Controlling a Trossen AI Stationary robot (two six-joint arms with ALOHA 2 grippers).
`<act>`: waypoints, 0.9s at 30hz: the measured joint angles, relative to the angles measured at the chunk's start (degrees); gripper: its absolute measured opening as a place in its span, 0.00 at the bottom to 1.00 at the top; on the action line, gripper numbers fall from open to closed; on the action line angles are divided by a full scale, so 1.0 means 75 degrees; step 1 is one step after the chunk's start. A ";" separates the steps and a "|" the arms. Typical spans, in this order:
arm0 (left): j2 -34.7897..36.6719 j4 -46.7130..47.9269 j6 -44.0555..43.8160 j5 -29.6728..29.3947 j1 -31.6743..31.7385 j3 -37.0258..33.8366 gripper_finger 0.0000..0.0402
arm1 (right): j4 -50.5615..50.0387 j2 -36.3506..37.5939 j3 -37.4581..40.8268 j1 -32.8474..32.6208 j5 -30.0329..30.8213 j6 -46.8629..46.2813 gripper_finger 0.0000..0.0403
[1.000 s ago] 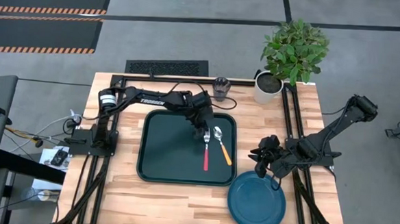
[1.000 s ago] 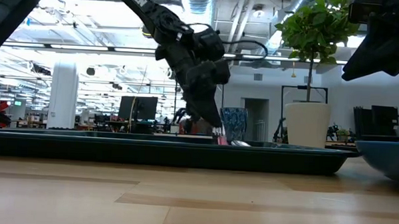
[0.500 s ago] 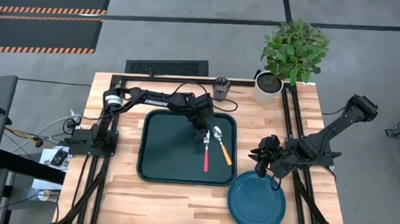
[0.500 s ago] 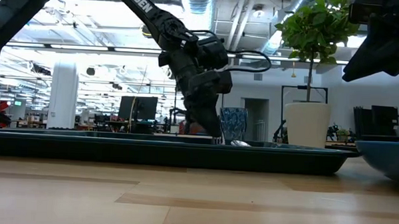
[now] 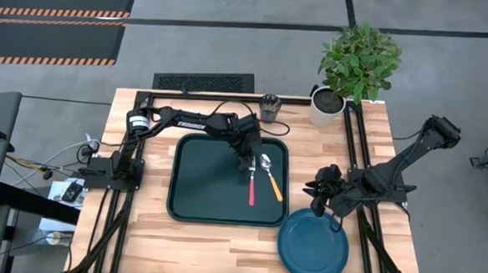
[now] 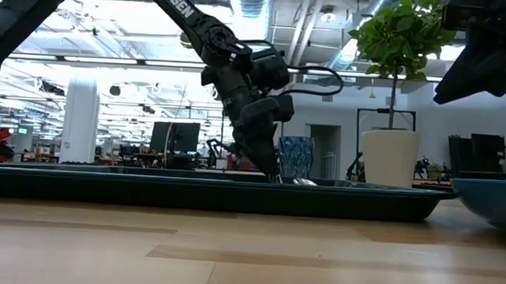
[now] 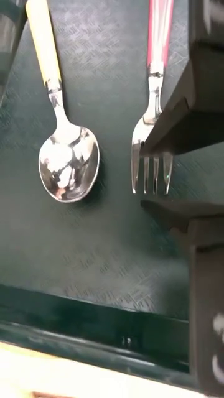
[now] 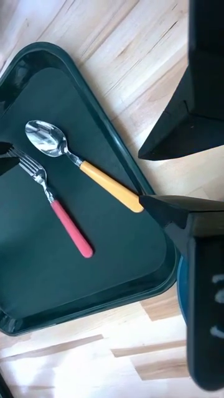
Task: Pick and place plate/cup/fork/spoon on tray
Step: Put the fork on the black serving tray, then adjust the yellow spoon on the black serving tray
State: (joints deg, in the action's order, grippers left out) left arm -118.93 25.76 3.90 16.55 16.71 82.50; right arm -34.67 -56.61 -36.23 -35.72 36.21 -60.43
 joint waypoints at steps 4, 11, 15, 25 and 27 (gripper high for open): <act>0.0000 0.0000 -0.0040 0.0014 -0.0003 0.0000 0.35 | 0.0145 -0.0165 0.0000 0.0104 -0.0008 0.0042 0.31; 0.0189 0.0136 -0.0359 0.0158 0.0015 0.0075 0.43 | 0.0369 -0.0811 0.0000 0.0905 -0.0046 0.0067 0.31; 0.0303 0.0493 -0.0386 0.0220 0.0015 0.0315 0.44 | 0.0865 -0.1360 0.0000 0.1659 -0.0458 0.0460 0.31; 0.0309 0.1761 -0.0511 0.0857 0.0006 0.0965 0.44 | 0.1494 -0.3541 -0.0825 0.2830 -0.1357 0.1893 0.23; 0.0309 0.2405 -0.0436 0.1063 -0.0002 0.1180 0.44 | 0.1468 -0.3906 -0.1013 0.2907 -0.1384 0.2068 0.22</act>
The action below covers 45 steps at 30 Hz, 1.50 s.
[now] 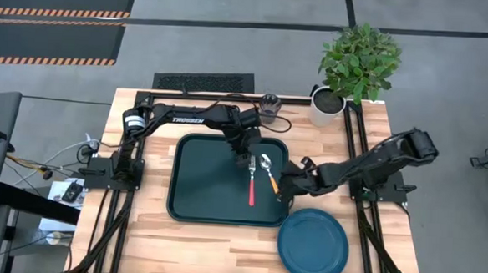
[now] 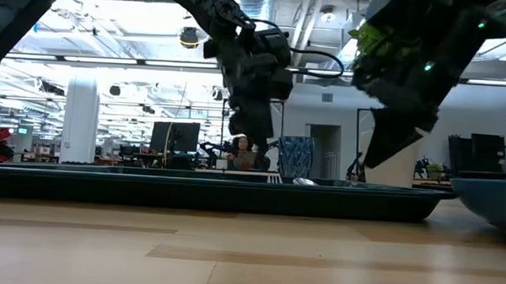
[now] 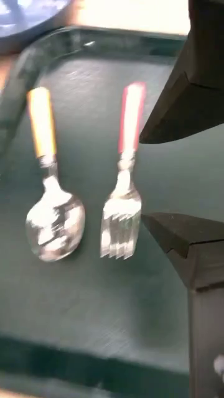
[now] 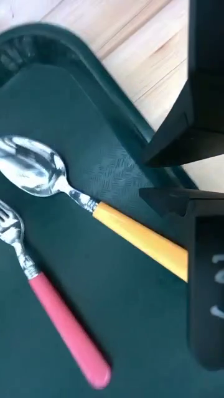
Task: Pick and place plate/cup/fork/spoon on tray
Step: Adjust the yellow spoon on the black serving tray
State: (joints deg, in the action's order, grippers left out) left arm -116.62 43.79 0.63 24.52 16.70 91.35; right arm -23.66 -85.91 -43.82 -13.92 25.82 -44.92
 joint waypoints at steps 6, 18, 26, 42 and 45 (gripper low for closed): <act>0.0393 0.1189 0.0226 0.0044 -0.0165 0.0270 0.44 | 0.0032 -0.0865 -0.0311 0.0126 -0.0022 0.0218 0.19; 0.2613 0.1151 -0.0399 -0.1386 -0.1122 0.0280 0.44 | 0.0056 -0.2039 -0.1041 0.0126 -0.0056 0.0398 0.18; 0.3661 0.1147 -0.0652 -0.2646 -0.1819 0.0280 0.44 | -0.0014 -0.2466 -0.1783 -0.0067 -0.0313 0.0611 0.18; 0.4150 0.0272 -0.1403 -0.2971 -0.2668 -0.1801 0.43 | -0.0746 -0.2451 -0.2425 -0.0637 -0.0262 0.0967 0.18; 0.4348 -0.0568 -0.2142 -0.3327 -0.2967 -0.3103 0.40 | -0.0768 -0.2451 -0.2376 -0.0725 -0.0259 0.0966 0.18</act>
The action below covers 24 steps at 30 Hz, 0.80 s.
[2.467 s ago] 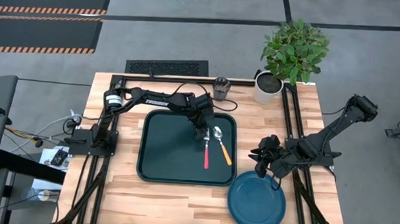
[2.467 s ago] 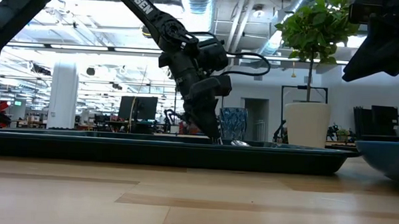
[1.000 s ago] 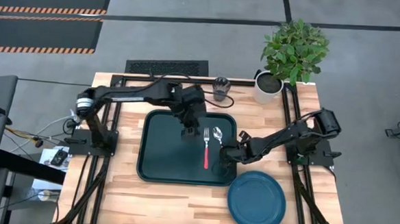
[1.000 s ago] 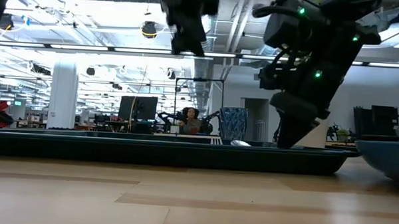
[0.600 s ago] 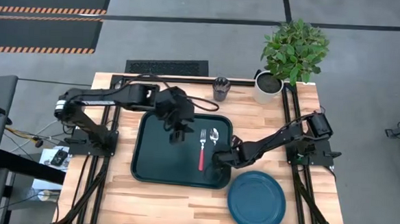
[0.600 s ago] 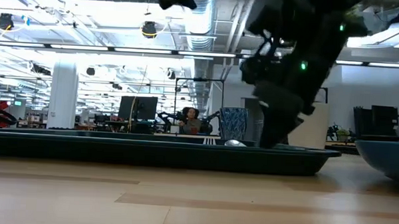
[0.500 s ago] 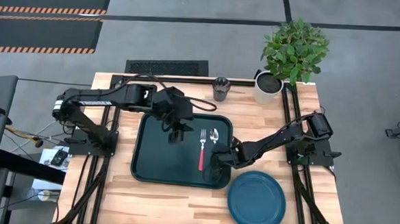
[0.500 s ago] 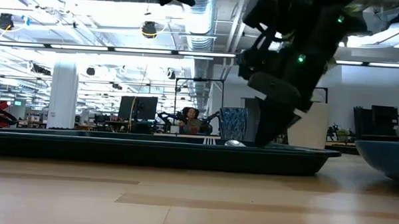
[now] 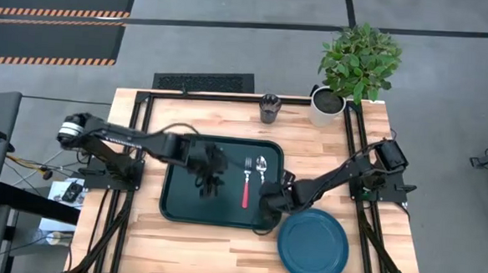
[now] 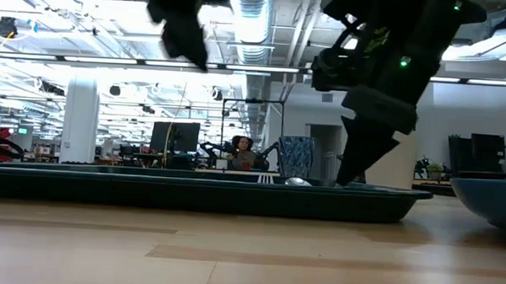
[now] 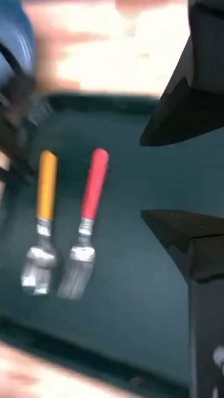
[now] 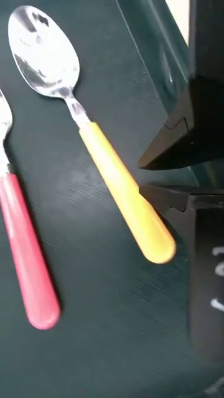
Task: Pick and place plate/cup/fork/spoon on tray
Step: Adjust the yellow spoon on the black serving tray
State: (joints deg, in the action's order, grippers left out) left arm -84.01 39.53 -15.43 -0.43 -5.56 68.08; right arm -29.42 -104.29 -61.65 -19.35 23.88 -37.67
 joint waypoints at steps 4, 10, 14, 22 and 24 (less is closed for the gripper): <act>0.0254 -0.1399 -0.1067 0.0046 -0.0330 -0.1567 0.36 | -0.0021 0.0003 0.0000 -0.0030 0.0000 0.0064 0.18; 0.0275 -0.2300 -0.1727 -0.0216 -0.0510 -0.2768 0.29 | 0.0063 0.0003 0.0003 0.0089 0.0027 0.0112 0.18; 0.0209 -0.2532 -0.1797 -0.1009 -0.0609 -0.3082 0.21 | 0.0262 0.0003 0.0006 0.0101 0.0029 0.0092 0.18; 0.0193 -0.2885 -0.2335 -0.1523 -0.0756 -0.3757 0.02 | 0.0371 0.0003 0.0006 0.0096 0.0026 0.0088 0.18; 0.0193 -0.3011 -0.2523 -0.1507 -0.0753 -0.3951 0.01 | 0.0376 0.0003 0.0006 0.0096 0.0026 0.0088 0.18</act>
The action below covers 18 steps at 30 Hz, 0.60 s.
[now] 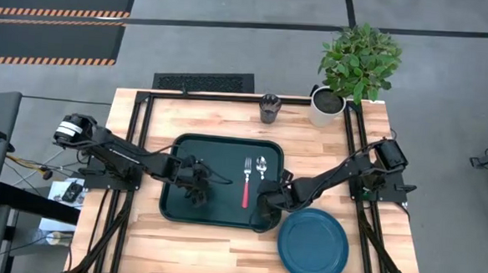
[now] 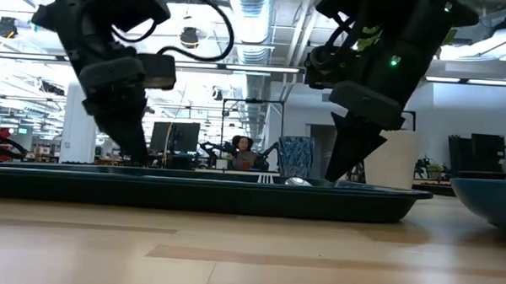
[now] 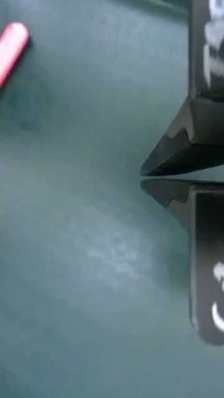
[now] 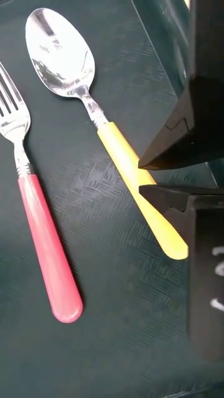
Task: Pick and place plate/cup/fork/spoon on tray
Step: Adjust the yellow spoon on the black serving tray
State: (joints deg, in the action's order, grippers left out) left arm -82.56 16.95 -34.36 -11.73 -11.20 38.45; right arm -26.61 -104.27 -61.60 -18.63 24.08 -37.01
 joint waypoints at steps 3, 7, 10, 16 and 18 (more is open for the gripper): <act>0.0000 -0.0202 -0.0139 0.0117 0.0000 -0.0161 0.01 | 0.0005 0.0000 0.0000 0.0002 0.0000 0.0001 0.18; 0.0000 -0.0207 -0.0174 0.0183 -0.0002 -0.0170 0.00 | 0.0005 0.0000 0.0000 0.0008 0.0000 0.0001 0.18; 0.0000 -0.0165 -0.0213 0.0184 -0.0007 -0.0170 0.00 | 0.0005 0.0000 0.0000 0.0049 -0.0003 0.0000 0.18; -0.0003 -0.0070 -0.0284 0.0094 -0.0011 -0.0170 0.00 | 0.0005 0.0003 0.0000 0.0107 0.0000 0.0003 0.18; -0.0004 0.0152 -0.0284 0.0064 -0.0011 -0.0170 0.00 | 0.0005 0.0003 0.0000 0.0107 -0.0001 0.0003 0.18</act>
State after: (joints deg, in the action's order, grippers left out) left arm -82.60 18.09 -36.49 -11.25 -11.29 37.17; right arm -26.57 -104.25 -61.60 -17.83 24.07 -36.99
